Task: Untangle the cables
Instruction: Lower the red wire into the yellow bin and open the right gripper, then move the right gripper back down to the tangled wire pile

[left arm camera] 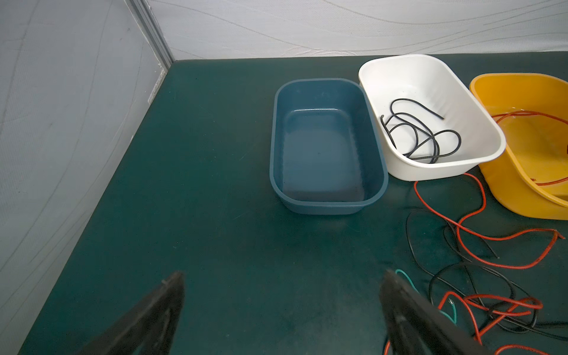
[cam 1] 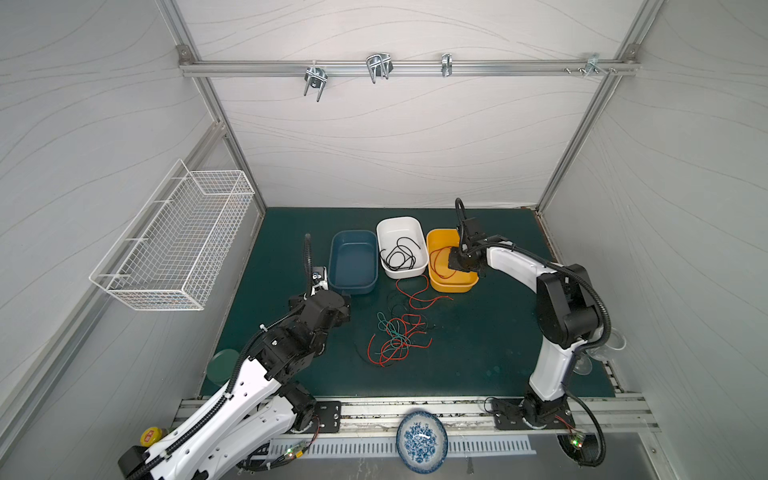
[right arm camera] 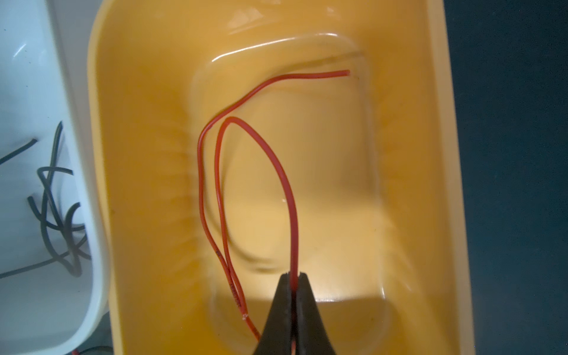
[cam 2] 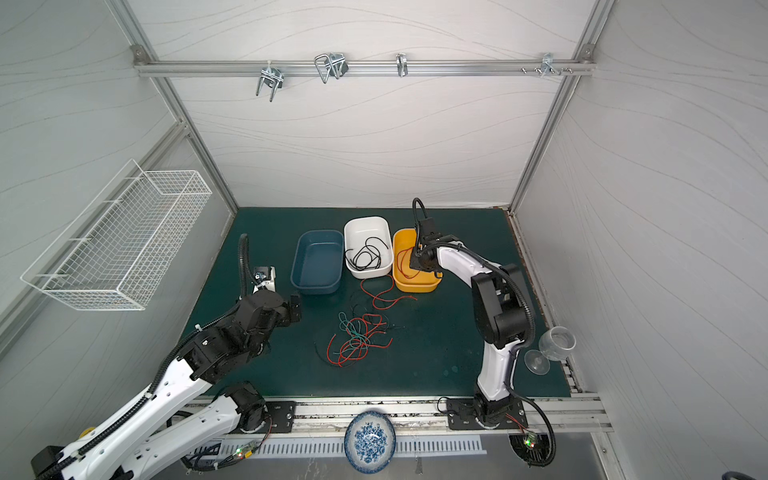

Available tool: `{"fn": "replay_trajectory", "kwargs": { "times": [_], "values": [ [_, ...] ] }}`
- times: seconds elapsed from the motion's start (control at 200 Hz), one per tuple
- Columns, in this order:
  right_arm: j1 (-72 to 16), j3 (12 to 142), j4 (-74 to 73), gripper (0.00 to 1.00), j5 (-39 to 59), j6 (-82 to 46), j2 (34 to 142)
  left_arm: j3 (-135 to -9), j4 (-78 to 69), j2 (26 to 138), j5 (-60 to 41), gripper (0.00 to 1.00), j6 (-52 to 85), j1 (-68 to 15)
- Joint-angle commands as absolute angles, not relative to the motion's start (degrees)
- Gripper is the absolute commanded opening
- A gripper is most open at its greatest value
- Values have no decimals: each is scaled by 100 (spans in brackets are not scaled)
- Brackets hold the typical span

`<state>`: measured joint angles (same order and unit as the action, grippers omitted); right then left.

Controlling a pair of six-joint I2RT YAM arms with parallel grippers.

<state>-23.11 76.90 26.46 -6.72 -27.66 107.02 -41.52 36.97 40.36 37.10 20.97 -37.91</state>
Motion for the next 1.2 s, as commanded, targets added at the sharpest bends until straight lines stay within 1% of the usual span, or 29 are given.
{"fn": "replay_trajectory", "kwargs": {
  "times": [0.0, 0.195, 0.47, 0.66, 0.8, 0.86, 1.02, 1.195],
  "values": [
    [-2232, 7704, 2838, 0, -605, -2865, 10822, -4175, 3472, 4036, 3722, 100, 2070, -3773],
    [-2180, 7699, 2898, 13, -545, -2916, 10779, -4175, 3471, 4034, 3719, 100, 2057, -3779],
    [-2182, 7684, 2959, 18, -517, -2932, 10368, -4175, 3471, 4032, 3701, 100, 2057, -3778],
    [-2180, 7637, 2997, 24, -495, -2945, 10049, -4174, 3474, 4038, 3696, 100, 2057, -3779],
    [-2180, 7550, 3004, 25, -452, -2978, 9826, -4175, 3475, 4029, 3690, 100, 2057, -3777],
    [-2195, 7491, 2992, 27, -368, -3001, 9708, -4175, 3471, 4027, 3678, 100, 2057, -3779],
    [-2297, 7158, 2807, 34, 21, -3040, 9255, -4174, 3476, 4028, 3677, 100, 2057, -3779],
    [-2704, 6583, 2471, 39, 611, -3002, 8675, -4175, 3472, 4008, 3643, 100, 2057, -3777]
  ]
}}
